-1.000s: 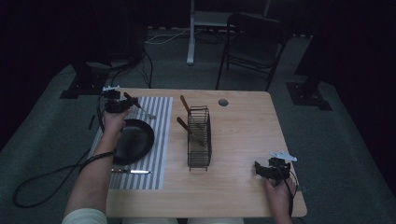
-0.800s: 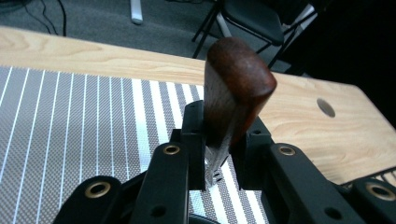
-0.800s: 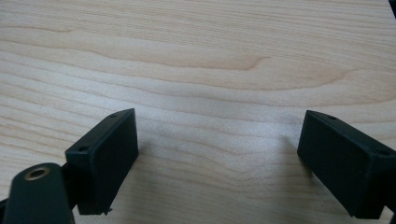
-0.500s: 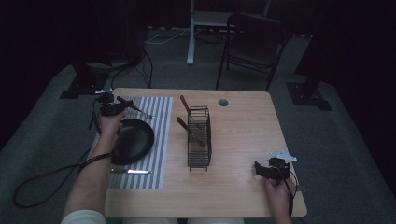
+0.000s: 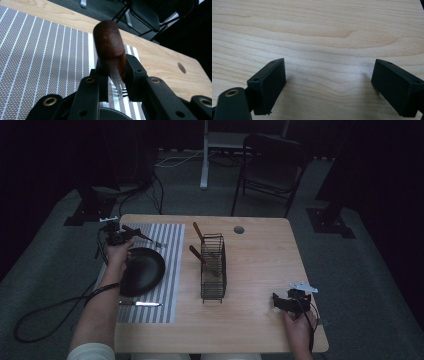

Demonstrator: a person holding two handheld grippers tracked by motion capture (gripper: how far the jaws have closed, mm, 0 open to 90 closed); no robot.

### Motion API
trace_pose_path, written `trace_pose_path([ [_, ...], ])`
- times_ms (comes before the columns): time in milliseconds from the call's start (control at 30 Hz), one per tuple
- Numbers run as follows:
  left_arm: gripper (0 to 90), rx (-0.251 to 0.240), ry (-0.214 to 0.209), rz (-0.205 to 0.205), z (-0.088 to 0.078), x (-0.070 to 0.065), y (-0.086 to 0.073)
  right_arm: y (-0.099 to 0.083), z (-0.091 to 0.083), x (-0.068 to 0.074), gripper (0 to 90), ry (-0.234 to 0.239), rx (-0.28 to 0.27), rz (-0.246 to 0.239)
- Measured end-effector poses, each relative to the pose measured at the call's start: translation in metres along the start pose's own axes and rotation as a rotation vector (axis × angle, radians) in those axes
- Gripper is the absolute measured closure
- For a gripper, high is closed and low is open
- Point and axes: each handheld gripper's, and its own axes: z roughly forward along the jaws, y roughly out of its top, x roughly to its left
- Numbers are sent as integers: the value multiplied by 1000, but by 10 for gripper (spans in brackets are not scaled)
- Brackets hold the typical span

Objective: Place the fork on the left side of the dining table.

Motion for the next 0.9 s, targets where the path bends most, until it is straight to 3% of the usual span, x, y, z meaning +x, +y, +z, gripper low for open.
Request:
trace_pose_path([
  [100, 773, -5, -16, -11, 1, 2, 0, 0, 0, 0, 120, 0, 0, 0],
  [167, 786, -21, -78, -33, 1, 3, -1, 0, 0, 0, 119, 0, 0, 0],
  [200, 801, -39, -90, -55, 0, 3, -1, 0, 0, 0, 119, 0, 0, 1],
  [300, 804, -63, -83, -29, 0, -1, -4, 0, 0, 0, 120, 0, 0, 0],
  [333, 804, -70, -82, -41, -1, -1, -4, 0, 0, 0, 120, 0, 0, 1],
  [400, 805, -97, -136, -96, -2, 2, -5, 0, 0, 0, 120, 0, 0, 0],
  [433, 805, -109, -135, -109, -3, 2, -4, 0, 0, 0, 120, 0, 0, 0],
  [467, 805, -111, -124, -96, -3, 0, -4, 0, 0, 0, 120, 0, 0, 0],
  [500, 805, -93, -119, -81, -2, -1, -3, 0, 0, 0, 120, 0, 0, 0],
  [600, 805, -68, -129, -92, 3, 0, -4, 0, 0, 0, 120, 0, 0, 0],
  [700, 805, -51, -104, -86, 6, -1, -6, 0, 0, 0, 119, 0, 0, 0],
  [900, 800, -42, -107, -119, 9, 7, -11, 0, 0, 0, 120, 0, 0, 0],
])
